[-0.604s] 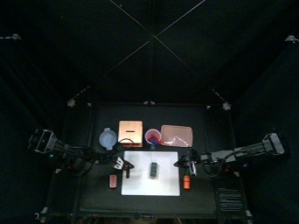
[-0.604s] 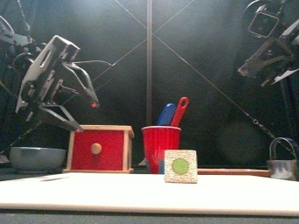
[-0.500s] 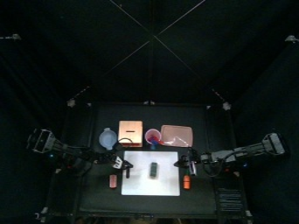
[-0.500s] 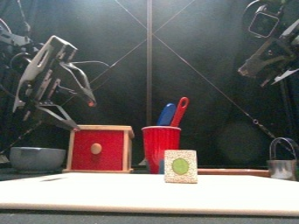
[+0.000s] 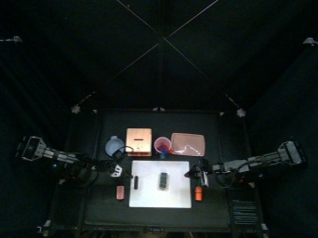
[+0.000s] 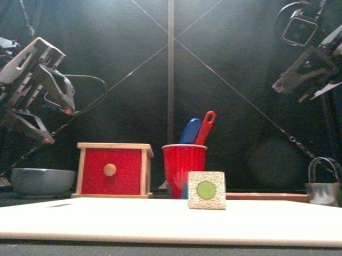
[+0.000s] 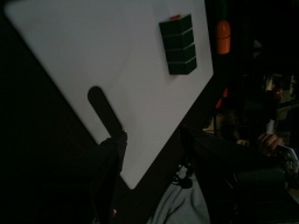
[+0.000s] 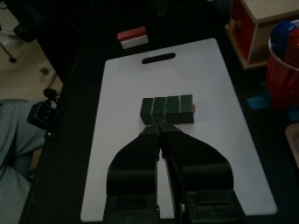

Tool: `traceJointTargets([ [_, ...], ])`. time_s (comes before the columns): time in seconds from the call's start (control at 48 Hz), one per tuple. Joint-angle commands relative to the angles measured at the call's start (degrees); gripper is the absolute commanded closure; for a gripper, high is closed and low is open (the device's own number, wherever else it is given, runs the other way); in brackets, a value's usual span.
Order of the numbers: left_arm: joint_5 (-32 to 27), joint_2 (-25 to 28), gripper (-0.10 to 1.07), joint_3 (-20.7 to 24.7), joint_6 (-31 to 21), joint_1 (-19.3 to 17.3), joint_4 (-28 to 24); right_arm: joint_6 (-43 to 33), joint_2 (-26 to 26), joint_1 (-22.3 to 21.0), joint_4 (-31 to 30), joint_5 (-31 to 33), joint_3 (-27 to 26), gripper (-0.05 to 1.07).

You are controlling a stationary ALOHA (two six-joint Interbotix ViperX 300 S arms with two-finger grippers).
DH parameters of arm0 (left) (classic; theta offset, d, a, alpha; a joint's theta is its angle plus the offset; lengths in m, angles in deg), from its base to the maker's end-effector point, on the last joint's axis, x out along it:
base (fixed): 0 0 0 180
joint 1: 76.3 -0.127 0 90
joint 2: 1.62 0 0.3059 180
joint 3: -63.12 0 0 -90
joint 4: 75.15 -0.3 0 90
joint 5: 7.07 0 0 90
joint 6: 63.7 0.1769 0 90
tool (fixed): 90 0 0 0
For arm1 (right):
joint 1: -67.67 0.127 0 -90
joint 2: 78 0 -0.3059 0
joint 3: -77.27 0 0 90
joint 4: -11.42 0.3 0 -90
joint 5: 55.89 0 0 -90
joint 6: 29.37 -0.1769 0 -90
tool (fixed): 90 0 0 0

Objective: Put salmon sushi on cutting board

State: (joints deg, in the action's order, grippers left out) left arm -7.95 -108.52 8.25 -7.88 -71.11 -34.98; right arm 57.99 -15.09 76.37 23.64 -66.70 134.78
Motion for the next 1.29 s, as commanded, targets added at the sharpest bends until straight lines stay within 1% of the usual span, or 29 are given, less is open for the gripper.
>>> traceJointTargets([
  [0.0, -2.90, -0.88, 0.11, 0.62, 0.18, -3.08, -2.55, 0.00, 0.35, 0.09, 0.00, -0.26, -1.41, 1.00],
  [0.167, -15.91, -1.67, 0.11, 0.88, -0.09, -9.93, -5.27, 0.00, 1.05, 0.09, 0.09, -0.26, -1.41, 1.00],
  [0.208, -17.14, -1.67, 0.11, 1.14, -0.09, -10.28, -5.80, 0.00, 1.05, 0.09, 0.09, -0.26, -1.41, 1.00],
  [0.333, -18.19, -1.93, 0.11, 1.93, -0.62, -10.99, -7.73, 0.00, 1.05, -0.09, 0.09, -0.35, -1.41, 1.00],
  [0.396, -19.51, -2.02, 0.11, 2.02, -1.23, -12.22, -9.23, 0.00, 1.05, -0.18, 0.00, -0.53, -1.41, 1.00],
  [0.5, -23.64, -2.11, 0.11, 2.02, -2.81, -15.47, -12.30, 0.09, 1.05, -0.26, 0.00, -0.62, -1.41, 1.00],
  [0.542, -25.66, -2.11, 0.11, 2.20, -4.31, -16.88, -14.50, 0.00, 1.05, -0.35, 0.00, -0.53, -1.41, 1.00],
  [0.625, -28.48, -2.11, 0.11, 2.72, -7.91, -17.93, -19.34, 0.00, 1.05, -0.35, 0.00, -0.53, -1.41, 1.00],
  [0.729, -32.43, -2.11, 0.11, 3.69, -15.12, -17.93, -26.63, 0.00, 1.14, -0.53, 0.18, -0.70, -1.41, 1.00],
  [0.75, -33.75, -2.11, 0.11, 3.96, -17.75, -17.93, -29.18, 0.09, 1.14, -0.62, 0.18, -0.79, -1.41, 1.00],
  [0.792, -35.16, -2.29, 0.11, 4.57, -21.36, -17.67, -32.78, 0.00, 1.14, -0.79, 0.26, -0.79, -1.41, 1.00],
  [0.854, -36.56, -2.81, 0.11, 5.27, -27.25, -15.56, -37.18, 0.00, 1.32, -0.97, 0.35, -0.88, -1.49, 1.00],
  [1.0, -36.91, -3.87, 0.11, 6.06, -43.86, -5.36, -45.35, 0.00, 1.76, -1.14, 0.26, -1.05, -1.49, 1.00],
  [1.083, -37.71, -3.25, 0.11, 5.98, -54.05, 0.26, -50.27, 0.09, 2.29, -1.49, 0.00, -1.41, -1.58, 1.00],
  [1.104, -38.14, -2.90, 0.11, 5.89, -57.92, 2.20, -51.94, 0.09, 2.37, -1.67, 0.00, -1.49, -1.58, 1.00],
  [1.125, -38.50, -2.64, 0.11, 5.89, -60.38, 3.43, -53.00, 0.09, 2.55, -1.76, 0.00, -1.58, -1.67, 1.00],
  [1.208, -39.81, -1.41, 0.10, 6.15, -69.17, 8.96, -56.60, 0.09, 2.99, -2.02, -0.18, -1.93, -1.85, 1.00],
  [1.271, -40.25, -0.35, 0.09, 6.59, -74.18, 12.30, -58.71, 0.09, 3.34, -1.93, -0.26, -1.93, -2.11, 1.00],
])
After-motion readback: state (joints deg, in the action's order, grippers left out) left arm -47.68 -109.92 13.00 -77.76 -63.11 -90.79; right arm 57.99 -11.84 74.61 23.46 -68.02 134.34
